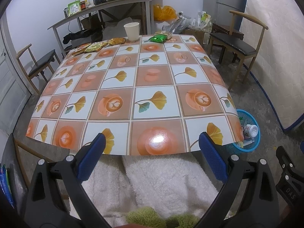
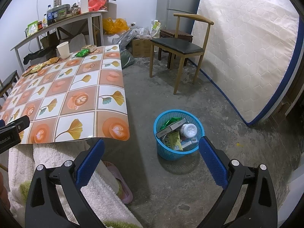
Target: Collect trash
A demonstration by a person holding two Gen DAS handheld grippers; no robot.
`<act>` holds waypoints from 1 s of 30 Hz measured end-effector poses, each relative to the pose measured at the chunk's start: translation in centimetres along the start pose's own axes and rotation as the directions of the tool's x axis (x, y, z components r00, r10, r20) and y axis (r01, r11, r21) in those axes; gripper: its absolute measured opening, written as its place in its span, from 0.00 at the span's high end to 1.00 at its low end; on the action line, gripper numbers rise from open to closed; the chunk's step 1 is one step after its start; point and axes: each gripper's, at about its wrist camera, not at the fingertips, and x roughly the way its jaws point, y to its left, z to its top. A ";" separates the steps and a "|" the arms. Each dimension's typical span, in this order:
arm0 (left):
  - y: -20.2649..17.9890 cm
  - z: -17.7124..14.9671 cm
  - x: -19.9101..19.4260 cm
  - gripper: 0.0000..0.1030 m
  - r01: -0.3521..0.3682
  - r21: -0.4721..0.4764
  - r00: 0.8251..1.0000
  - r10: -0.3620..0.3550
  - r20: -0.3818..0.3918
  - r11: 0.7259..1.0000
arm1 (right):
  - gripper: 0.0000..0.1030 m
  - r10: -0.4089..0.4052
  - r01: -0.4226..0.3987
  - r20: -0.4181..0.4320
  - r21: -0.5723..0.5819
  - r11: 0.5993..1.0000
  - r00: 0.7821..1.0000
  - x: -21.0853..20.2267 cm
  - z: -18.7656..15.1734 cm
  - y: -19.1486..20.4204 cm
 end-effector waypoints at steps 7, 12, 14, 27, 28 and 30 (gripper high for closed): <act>0.0 0.0 0.0 0.08 0.002 -0.001 1.000 -0.002 -0.001 1.000 | 0.06 0.001 -0.001 0.000 0.002 1.000 1.000 0.0 0.0 0.0; -0.1 -0.2 0.0 0.08 0.004 -0.002 1.000 -0.004 -0.005 1.000 | 0.06 -0.001 0.001 0.000 0.002 1.000 1.000 0.0 -0.1 0.0; -0.1 -0.2 0.0 0.08 0.005 0.000 1.000 -0.005 -0.007 1.000 | 0.06 -0.001 0.001 -0.001 0.001 1.000 1.000 0.0 -0.1 0.0; -0.1 -0.4 0.0 0.08 0.008 -0.002 1.000 -0.008 -0.012 1.000 | 0.06 0.005 -0.005 -0.004 -0.005 1.000 1.000 0.2 -0.3 0.2; 0.0 -0.3 0.1 0.08 0.008 -0.001 1.000 -0.008 -0.012 1.000 | 0.06 0.005 -0.005 -0.004 -0.005 1.000 1.000 0.2 -0.3 0.2; 0.0 -0.2 0.1 0.08 0.008 -0.001 1.000 -0.008 -0.012 1.000 | 0.06 0.005 -0.005 -0.004 -0.004 1.000 1.000 0.2 -0.3 0.3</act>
